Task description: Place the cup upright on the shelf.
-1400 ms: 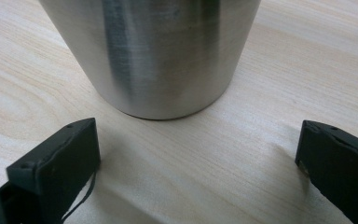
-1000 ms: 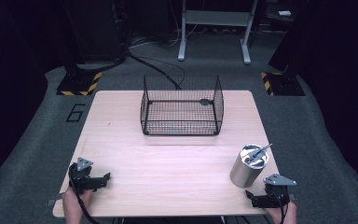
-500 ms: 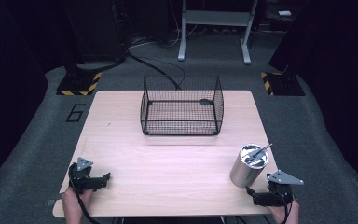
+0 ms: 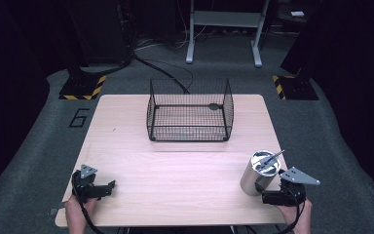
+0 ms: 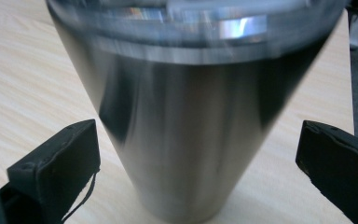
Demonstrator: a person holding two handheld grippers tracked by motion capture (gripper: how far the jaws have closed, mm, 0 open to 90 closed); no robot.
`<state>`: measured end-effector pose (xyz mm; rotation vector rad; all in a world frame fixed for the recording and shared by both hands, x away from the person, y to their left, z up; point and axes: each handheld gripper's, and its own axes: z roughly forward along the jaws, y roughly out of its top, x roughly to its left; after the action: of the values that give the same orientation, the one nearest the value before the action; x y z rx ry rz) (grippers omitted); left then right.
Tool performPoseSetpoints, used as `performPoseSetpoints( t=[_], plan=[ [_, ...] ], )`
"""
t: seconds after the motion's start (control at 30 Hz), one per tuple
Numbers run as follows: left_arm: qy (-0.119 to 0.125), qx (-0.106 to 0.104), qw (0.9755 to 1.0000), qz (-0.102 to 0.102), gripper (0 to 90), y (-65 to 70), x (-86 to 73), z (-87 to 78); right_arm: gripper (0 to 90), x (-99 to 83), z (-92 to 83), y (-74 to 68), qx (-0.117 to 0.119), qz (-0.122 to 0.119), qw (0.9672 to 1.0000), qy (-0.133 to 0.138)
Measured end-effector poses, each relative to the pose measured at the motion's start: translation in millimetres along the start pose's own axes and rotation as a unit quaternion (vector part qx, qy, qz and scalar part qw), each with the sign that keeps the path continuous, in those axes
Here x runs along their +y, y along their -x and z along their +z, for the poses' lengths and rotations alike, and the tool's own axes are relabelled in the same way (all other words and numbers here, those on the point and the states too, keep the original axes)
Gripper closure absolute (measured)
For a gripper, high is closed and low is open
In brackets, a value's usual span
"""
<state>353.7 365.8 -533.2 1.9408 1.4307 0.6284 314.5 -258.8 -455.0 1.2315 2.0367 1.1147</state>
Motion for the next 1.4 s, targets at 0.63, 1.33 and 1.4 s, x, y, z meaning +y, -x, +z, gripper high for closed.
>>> performPoseSetpoints(
  t=[0.63,1.33,1.4],
  plan=[
    [0.0,0.0,1.0,-0.001,0.4,-0.1,0.0,0.0,0.0,24.3,15.5,-6.0,0.005,0.011,0.9992,0.038],
    [0.0,0.0,1.0,0.0,0.4,0.0,0.0,0.0,3.2,27.6,17.4,-6.7,-0.002,0.014,0.9984,0.055],
    [-0.001,0.0,1.0,0.0,0.4,0.0,0.1,-0.2,3.3,26.9,17.5,-5.9,0.001,0.011,0.9983,0.058]
  ],
)
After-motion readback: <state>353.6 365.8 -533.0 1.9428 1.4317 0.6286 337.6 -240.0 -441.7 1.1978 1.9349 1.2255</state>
